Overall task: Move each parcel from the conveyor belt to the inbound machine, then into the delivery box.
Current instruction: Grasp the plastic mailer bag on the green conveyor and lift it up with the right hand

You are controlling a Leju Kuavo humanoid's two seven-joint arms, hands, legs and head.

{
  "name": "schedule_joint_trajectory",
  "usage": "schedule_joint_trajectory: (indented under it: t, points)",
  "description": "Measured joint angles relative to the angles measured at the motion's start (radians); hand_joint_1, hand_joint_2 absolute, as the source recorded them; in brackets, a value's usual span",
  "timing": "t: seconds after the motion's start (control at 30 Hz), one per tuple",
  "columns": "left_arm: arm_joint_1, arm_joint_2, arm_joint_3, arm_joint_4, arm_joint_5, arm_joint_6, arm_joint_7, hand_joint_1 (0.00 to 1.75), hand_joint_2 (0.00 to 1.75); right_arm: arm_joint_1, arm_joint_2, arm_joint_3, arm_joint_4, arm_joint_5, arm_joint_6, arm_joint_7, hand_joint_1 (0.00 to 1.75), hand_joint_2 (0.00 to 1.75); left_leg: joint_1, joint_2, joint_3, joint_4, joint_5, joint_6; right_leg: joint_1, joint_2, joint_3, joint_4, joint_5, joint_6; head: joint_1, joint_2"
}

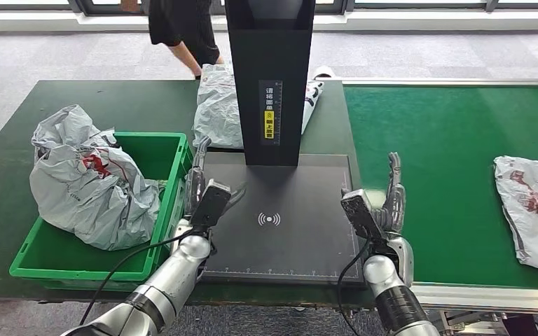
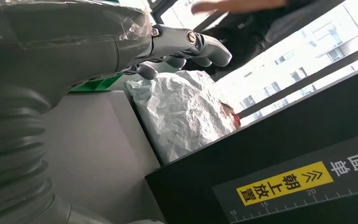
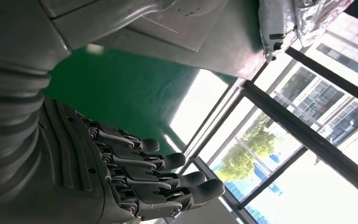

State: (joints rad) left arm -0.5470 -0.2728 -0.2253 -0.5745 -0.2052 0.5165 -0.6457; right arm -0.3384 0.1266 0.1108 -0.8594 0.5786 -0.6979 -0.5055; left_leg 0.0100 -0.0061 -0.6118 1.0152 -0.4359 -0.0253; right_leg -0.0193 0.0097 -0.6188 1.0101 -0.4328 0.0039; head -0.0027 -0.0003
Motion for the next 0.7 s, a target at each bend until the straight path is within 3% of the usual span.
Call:
schedule_joint_trajectory:
  t: [0.07,0.13,0.33,0.5,0.7]
  points:
    - [-0.001,0.000,0.002,0.008,0.014,0.007,-0.019,0.00,0.87,-0.001,0.006,-0.050,0.004,0.100,0.000,0.013,0.00,1.75,0.000,0.000,0.000,0.000,0.000,0.000,0.000,0.000,0.000,0.000,0.000,0.000,0.000,0.000]
    - [0.000,0.001,0.007,0.016,0.036,0.008,-0.039,0.00,1.75,-0.003,0.010,-0.112,0.010,0.195,0.000,0.029,0.00,1.75,0.000,-0.001,0.000,0.000,0.000,0.000,0.000,-0.001,0.000,0.000,0.000,0.000,0.000,0.000]
    - [0.018,0.015,0.032,0.021,0.059,0.030,-0.053,0.00,1.75,-0.031,0.012,-0.337,0.048,0.479,-0.001,0.086,0.00,1.75,0.000,-0.001,-0.001,0.000,0.000,0.000,0.000,-0.001,0.000,0.000,0.000,0.000,0.000,0.000]
    - [0.035,0.022,0.037,0.014,0.095,0.000,-0.055,0.00,1.75,-0.069,-0.002,-0.481,0.088,0.689,-0.001,0.246,0.00,1.75,0.000,-0.001,-0.001,0.000,0.000,0.000,0.000,-0.001,0.000,0.000,0.000,0.000,0.000,0.000]
    - [0.039,0.023,0.052,0.014,0.122,-0.052,-0.055,0.00,1.75,-0.087,-0.066,-0.558,0.155,0.821,-0.001,0.424,0.00,1.75,0.000,-0.002,-0.001,0.000,0.000,0.000,-0.001,-0.002,0.000,0.000,0.000,0.000,0.000,0.000]
